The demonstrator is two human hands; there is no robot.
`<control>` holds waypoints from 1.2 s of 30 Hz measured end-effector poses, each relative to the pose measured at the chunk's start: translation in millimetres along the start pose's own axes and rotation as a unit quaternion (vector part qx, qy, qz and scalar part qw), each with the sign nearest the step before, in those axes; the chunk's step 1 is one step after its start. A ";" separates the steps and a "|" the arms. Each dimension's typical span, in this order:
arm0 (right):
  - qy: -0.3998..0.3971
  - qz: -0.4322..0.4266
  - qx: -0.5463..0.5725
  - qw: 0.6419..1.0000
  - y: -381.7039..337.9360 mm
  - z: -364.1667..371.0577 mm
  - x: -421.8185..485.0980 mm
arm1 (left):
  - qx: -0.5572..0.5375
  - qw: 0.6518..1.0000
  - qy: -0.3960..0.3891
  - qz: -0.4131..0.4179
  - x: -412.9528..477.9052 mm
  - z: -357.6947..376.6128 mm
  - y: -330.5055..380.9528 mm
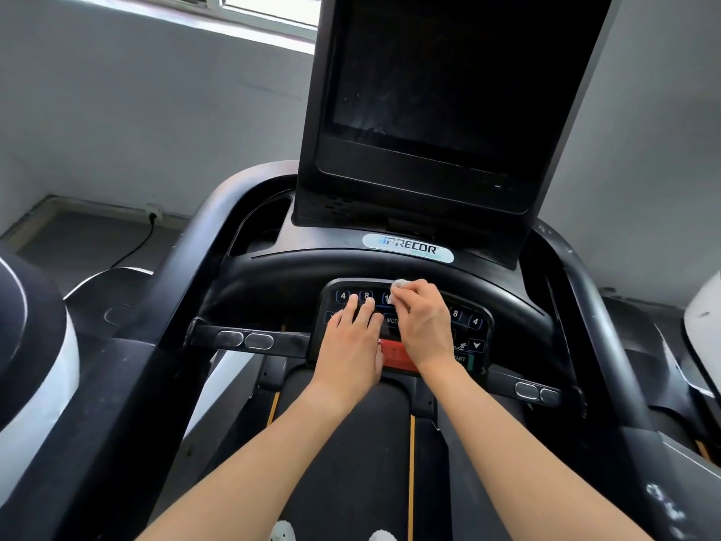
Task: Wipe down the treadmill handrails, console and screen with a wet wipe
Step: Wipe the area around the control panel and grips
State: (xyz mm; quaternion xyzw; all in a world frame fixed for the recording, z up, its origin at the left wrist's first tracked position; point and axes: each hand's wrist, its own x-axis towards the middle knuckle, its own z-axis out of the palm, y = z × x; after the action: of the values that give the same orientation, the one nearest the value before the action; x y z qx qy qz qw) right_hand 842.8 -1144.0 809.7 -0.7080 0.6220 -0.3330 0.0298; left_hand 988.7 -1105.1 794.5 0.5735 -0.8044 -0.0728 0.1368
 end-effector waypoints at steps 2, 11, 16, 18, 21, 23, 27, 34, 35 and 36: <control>-0.017 -0.018 -0.012 1.000 5.5 -4.7 0.9 | 0.000 1.000 -0.001 0.000 -0.1 0.4 -0.5; 0.039 0.008 -0.029 0.999 15.4 -7.6 -10.7 | -0.001 1.000 0.001 0.004 -1.4 -0.2 0.0; -0.010 -0.049 -0.035 0.998 5.5 -0.9 0.2 | 0.001 1.000 0.001 0.001 -1.5 1.3 -0.6; -0.003 -0.050 -0.044 0.998 14.0 -6.0 -1.3 | -0.001 1.000 0.007 0.000 -2.2 1.5 -0.5; 0.041 -0.008 -0.051 0.998 30.2 -15.8 -7.2 | -0.001 1.000 0.013 0.003 -3.0 1.7 -0.5; 0.055 0.021 -0.057 0.997 29.8 -16.7 -10.9 | 0.004 1.000 0.015 0.003 -2.6 1.6 0.0; 0.023 -0.008 -0.040 0.999 13.6 -7.5 -9.9 | 0.016 1.000 0.018 0.010 -2.4 3.1 -0.5; -0.002 -0.038 -0.046 0.998 34.1 -19.3 -17.8 | 0.009 0.999 0.027 0.023 -2.0 0.8 -7.5; 0.013 -0.014 -0.051 0.999 42.5 -22.4 -23.5 | 0.009 0.999 0.025 0.022 -2.7 0.1 -7.2; 0.033 0.018 -0.055 0.998 48.7 -24.4 -30.1 | 0.009 1.000 0.023 0.019 -3.0 -0.1 -6.7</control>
State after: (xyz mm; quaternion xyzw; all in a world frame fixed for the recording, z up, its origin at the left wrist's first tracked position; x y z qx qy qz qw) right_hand 788.4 -1118.8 793.3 -0.6861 0.6525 -0.3208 -0.0238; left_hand 995.6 -1104.6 792.3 0.5607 -0.8125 -0.0501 0.1516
